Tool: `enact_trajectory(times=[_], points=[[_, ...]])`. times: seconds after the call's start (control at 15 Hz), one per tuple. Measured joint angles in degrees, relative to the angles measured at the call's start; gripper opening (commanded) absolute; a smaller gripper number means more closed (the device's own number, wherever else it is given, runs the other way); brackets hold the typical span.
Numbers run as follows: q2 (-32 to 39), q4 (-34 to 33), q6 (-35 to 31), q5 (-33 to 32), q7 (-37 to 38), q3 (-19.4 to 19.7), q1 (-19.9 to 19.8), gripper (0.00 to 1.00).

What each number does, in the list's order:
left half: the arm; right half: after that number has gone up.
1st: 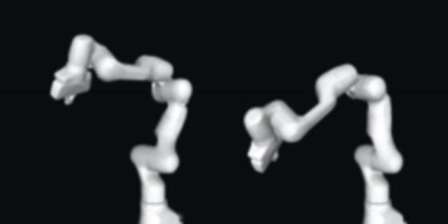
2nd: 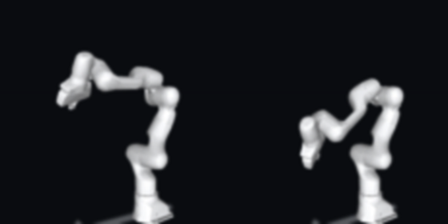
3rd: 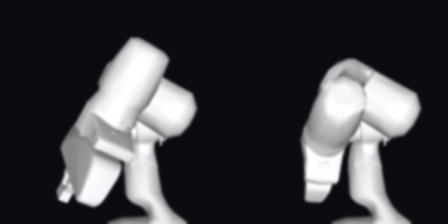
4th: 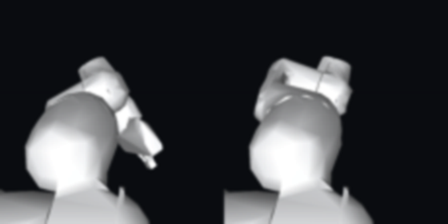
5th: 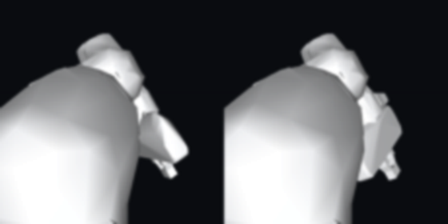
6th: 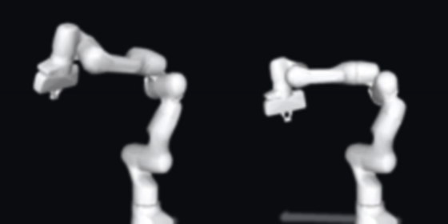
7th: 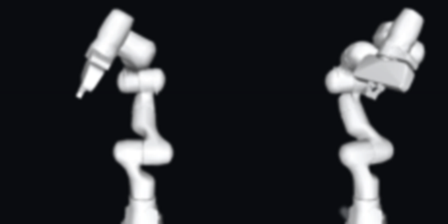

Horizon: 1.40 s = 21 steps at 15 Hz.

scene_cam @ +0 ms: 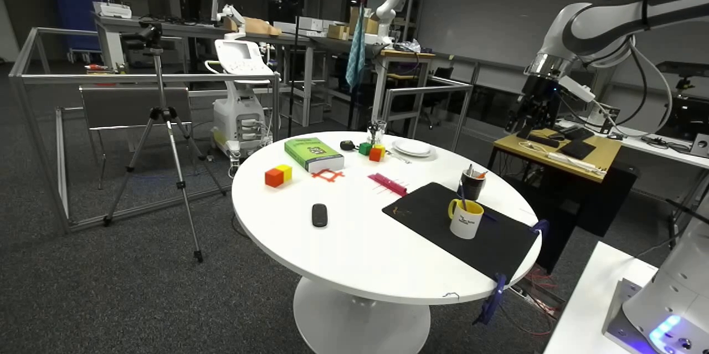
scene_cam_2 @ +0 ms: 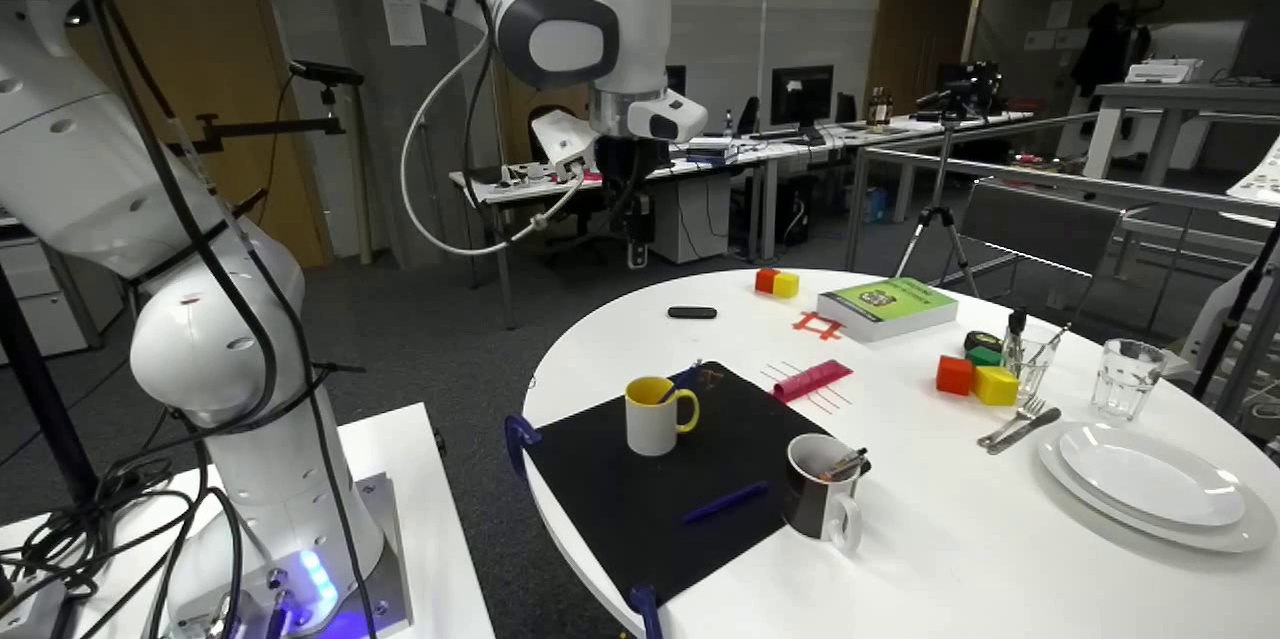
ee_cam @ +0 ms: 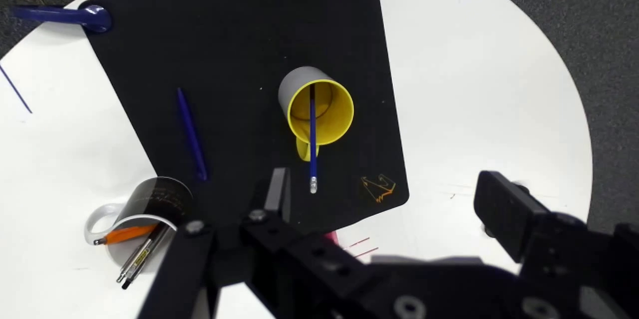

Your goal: Remove the pencil from the left cup

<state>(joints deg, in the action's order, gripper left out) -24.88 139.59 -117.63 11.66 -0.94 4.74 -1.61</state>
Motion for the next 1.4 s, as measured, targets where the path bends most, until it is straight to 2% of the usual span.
enact_trajectory(times=[0.53,1.07,1.4], points=[[6.98,4.02,-11.80,-1.43,0.62,-0.09,-0.03,1.00],[9.29,4.19,-14.08,-2.44,0.83,0.08,-0.33,1.00],[11.76,5.09,-21.07,-2.42,0.85,0.13,-1.32,1.00]])
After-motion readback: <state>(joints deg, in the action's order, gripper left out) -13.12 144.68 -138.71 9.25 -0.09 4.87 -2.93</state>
